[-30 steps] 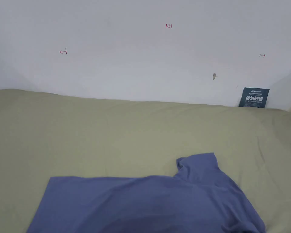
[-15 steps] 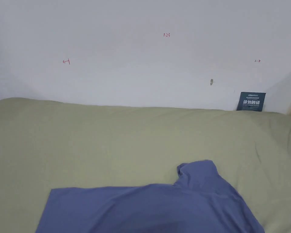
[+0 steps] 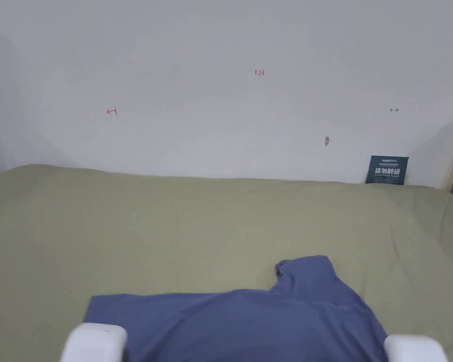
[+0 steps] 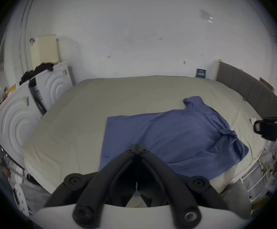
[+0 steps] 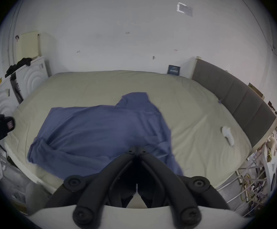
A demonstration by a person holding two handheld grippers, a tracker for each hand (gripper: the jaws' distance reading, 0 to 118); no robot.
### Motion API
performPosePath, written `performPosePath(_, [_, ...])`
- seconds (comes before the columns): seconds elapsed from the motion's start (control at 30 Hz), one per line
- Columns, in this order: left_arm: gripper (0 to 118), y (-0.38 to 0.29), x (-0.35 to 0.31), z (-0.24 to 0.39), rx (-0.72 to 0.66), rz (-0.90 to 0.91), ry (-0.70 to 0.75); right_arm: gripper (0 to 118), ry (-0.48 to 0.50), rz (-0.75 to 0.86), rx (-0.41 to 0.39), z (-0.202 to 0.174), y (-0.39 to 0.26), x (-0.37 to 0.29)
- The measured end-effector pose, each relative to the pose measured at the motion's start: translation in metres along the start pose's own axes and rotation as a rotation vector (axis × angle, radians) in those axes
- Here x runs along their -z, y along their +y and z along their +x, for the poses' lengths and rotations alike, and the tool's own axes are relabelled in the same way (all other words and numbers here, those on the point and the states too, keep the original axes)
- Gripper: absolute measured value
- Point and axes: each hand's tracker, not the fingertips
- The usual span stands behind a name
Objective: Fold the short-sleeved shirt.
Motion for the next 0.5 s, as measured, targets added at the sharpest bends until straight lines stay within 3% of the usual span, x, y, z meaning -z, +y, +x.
performPosePath(0.07, [0, -0.015, -0.007, 0.018, 0.0, 0.034, -0.083, 1, 0.065, -0.019, 0.006, -0.017, -0.015, 0.001])
performPosePath(0.3, [0, -0.025, 0.027, 0.017, -0.002, -0.14, -0.185, 1, 0.114, -0.106, -0.005, -0.029, -0.034, 0.023])
performPosePath(0.43, [0, 0.028, 0.09, -0.048, -0.132, -0.082, -0.059, 1, 0.099, -0.099, 0.007, -0.01, -0.015, 0.042])
performPosePath(0.5, [0, 0.06, 0.136, -0.08, -0.086, -0.195, -0.029, 1, 0.091, -0.098, 0.032, 0.004, -0.005, 0.051])
